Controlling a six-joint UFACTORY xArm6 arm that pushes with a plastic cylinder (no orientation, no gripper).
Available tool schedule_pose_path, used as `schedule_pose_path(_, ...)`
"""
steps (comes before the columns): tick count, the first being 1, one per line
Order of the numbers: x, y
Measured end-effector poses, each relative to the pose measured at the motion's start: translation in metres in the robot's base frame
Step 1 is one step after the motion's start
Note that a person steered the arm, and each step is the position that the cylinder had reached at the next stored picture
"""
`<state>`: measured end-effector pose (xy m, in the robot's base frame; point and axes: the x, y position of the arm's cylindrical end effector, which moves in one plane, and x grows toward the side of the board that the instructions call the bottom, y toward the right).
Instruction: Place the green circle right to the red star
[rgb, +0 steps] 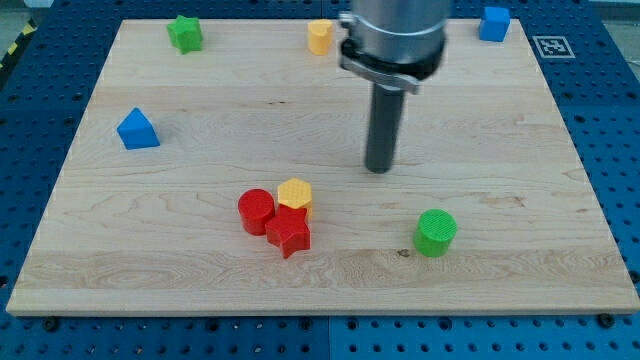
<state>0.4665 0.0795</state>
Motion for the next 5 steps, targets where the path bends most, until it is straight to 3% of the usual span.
schedule_pose_path(2,0.035,0.074)
schedule_pose_path(5,0.085,0.067)
